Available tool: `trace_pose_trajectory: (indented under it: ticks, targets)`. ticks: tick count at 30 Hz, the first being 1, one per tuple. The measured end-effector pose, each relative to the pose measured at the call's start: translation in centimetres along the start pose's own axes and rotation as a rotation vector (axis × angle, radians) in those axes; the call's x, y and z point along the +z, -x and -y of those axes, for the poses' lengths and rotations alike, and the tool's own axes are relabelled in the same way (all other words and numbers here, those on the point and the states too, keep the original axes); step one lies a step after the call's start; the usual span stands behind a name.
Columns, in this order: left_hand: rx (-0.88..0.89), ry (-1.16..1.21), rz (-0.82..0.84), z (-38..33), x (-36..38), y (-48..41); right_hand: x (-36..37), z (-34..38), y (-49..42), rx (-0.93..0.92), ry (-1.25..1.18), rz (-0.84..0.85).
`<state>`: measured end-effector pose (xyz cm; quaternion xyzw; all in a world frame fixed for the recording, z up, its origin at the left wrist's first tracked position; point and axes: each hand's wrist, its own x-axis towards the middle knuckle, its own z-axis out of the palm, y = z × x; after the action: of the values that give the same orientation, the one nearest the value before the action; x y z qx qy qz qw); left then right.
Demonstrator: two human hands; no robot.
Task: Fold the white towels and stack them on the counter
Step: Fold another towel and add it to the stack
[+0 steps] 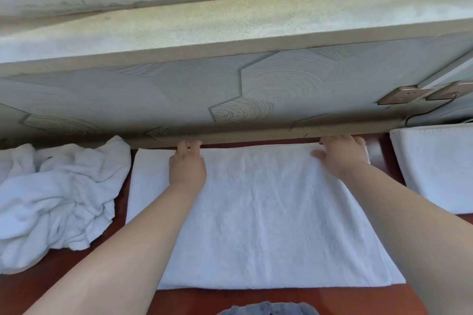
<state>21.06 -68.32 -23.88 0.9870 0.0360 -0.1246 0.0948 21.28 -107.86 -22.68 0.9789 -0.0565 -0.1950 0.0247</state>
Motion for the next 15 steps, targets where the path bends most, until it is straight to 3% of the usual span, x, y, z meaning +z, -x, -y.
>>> trace_pose_trajectory:
  ticks: [3,7,9,15]
  targets:
    - [0.166,-0.014,-0.023,-2.8,1.2,2.2,0.1,-1.1,-0.3,-0.06,-0.008,0.052]
    - [0.55,-0.147,0.23,-7.6,4.2,4.1,-1.4,-3.2,-1.2,-0.074,0.065,0.21]
    - [0.533,-0.2,0.268,-8.6,5.6,4.0,-2.0,-4.3,-2.0,-0.053,0.193,0.235]
    - [0.367,-0.218,0.251,-10.8,5.9,0.4,-1.4,-6.2,-2.6,0.076,0.22,-0.05]
